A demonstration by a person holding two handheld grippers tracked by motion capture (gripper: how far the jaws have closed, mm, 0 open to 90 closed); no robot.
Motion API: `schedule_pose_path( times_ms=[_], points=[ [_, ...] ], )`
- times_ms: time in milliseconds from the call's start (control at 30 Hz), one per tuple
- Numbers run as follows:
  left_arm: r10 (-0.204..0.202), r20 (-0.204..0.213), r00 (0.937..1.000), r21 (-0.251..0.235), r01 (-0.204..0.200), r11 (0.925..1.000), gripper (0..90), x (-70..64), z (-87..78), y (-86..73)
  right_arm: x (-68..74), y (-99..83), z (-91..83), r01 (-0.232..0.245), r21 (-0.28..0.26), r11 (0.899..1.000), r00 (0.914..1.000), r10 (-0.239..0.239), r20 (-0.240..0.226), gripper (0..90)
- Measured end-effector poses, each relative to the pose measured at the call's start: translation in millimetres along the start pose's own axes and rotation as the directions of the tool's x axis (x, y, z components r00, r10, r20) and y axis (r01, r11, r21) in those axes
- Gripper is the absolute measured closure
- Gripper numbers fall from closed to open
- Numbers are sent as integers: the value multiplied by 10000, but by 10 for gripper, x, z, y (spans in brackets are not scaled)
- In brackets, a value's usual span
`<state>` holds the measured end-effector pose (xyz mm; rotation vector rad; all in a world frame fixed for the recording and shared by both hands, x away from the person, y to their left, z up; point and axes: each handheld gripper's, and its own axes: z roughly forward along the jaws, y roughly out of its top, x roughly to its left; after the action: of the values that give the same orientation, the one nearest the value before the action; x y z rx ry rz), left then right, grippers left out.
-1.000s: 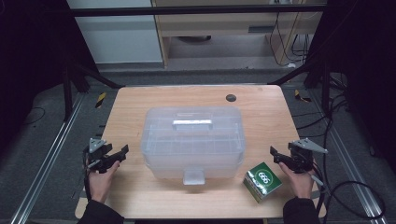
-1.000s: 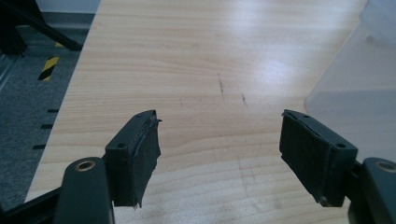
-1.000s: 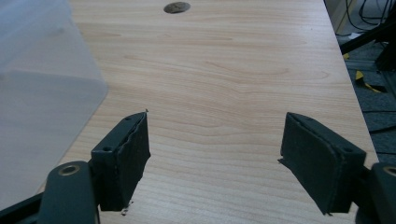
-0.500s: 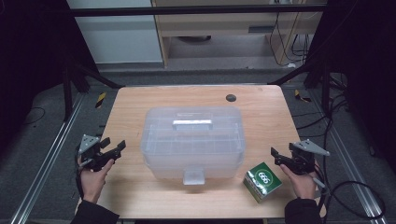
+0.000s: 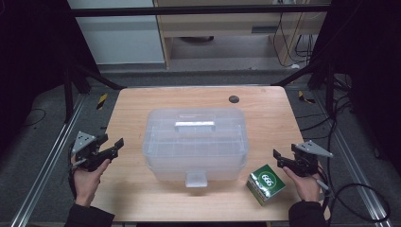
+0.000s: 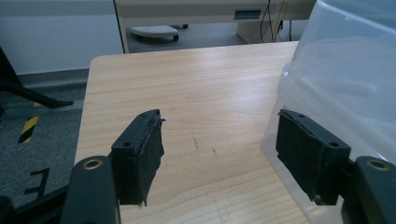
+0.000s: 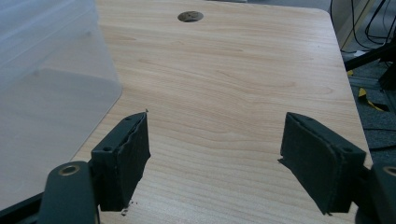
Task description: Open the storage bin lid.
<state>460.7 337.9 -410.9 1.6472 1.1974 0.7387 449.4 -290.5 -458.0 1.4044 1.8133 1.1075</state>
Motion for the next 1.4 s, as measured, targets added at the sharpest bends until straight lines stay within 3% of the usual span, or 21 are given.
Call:
schedule_pose_path(
  times_ms=[67, 133, 267, 467, 767, 800, 833, 900, 933, 967, 1000, 1067, 1100, 1133, 1200, 1233, 1267, 1333, 1400],
  points=[
    [9, 106, 9999, -92, -8, 10000, 307, 1, -21, 33, 0, -2, 1, 9, 18, 10000, 10000, -9, -2, 239],
    [385, 451, 9982, -122, -380, 9992, 314, -3, -55, 96, -1, -6, 3, 51, 42, 10000, 10000, -51, 5, 242],
    [674, 691, 9953, -272, -657, 9975, 323, -15, -103, 171, -2, -13, 10, 33, 74, 10000, 10000, -32, -71, 251],
    [1262, 727, 9893, -348, -1240, 9917, 357, -30, -173, 292, 2, -24, 33, 69, 301, 9995, 9998, -64, -176, 277],
    [2097, 1241, 9698, -803, -2009, 9763, 392, -149, -252, 573, 11, -17, 21, 220, 454, 9987, 9994, -208, -266, 314],
    [2404, 1342, 9613, -770, -2318, 9697, 403, -191, -241, 647, 10, -19, 21, 236, 475, 9986, 9994, -225, -244, 322],
    [2404, 1342, 9613, -770, -2318, 9697, 406, -191, -241, 647, 11, -19, 19, 234, 482, 9986, 9994, -223, -249, 323],
    [2749, 1444, 9506, -697, -2674, 9611, 410, -242, -224, 726, 18, -15, 15, 207, 514, 9985, 9995, -194, -250, 326],
    [3185, 1559, 9350, -659, -3119, 9478, 413, -303, -207, 800, 19, -14, 15, 228, 510, 9984, 9994, -215, -260, 327],
    [3185, 1559, 9350, -659, -3119, 9478, 412, -303, -207, 800, 19, -14, 15, 228, 510, 9984, 9994, -215, -260, 327],
    [3361, 1604, 9281, -584, -3310, 9418, 412, -337, -196, 834, 20, -12, 15, 223, 511, 9984, 9994, -209, -280, 328],
    [3740, 1688, 9119, -543, -3703, 9273, 406, -414, -175, 908, 22, -12, 14, 221, 525, 9984, 9993, -205, -298, 331],
    [3970, 1805, 8999, -521, -3943, 9175, 402, -474, -155, 964, 22, -11, 15, 221, 566, 9982, 9993, -203, -318, 332],
    [3970, 1805, 8999, -521, -3943, 9175, 398, -474, -155, 964, 22, -11, 15, 221, 566, 9982, 9993, -203, -318, 332],
    [4252, 1965, 8835, -528, -4234, 9044, 395, -579, -126, 1042, 19, -10, 18, 224, 618, 9978, 9993, -205, -313, 331],
    [4322, 2014, 8790, -548, -4304, 9010, 393, -611, -115, 1063, 18, -10, 19, 223, 632, 9977, 9993, -204, -316, 330],
    [4322, 2014, 8790, -548, -4304, 9010, 393, -611, -115, 1063, 18, -10, 19, 223, 632, 9977, 9993, -204, -316, 330],
    [4485, 2153, 8675, -527, -4483, 8924, 391, -667, -90, 1097, 15, -10, 22, 243, 645, 9976, 9993, -224, -306, 329],
    [4709, 2283, 8521, -441, -4741, 8793, 386, -712, -64, 1125, 11, -9, 23, 253, 662, 9975, 9993, -233, -306, 327]
  ],
)
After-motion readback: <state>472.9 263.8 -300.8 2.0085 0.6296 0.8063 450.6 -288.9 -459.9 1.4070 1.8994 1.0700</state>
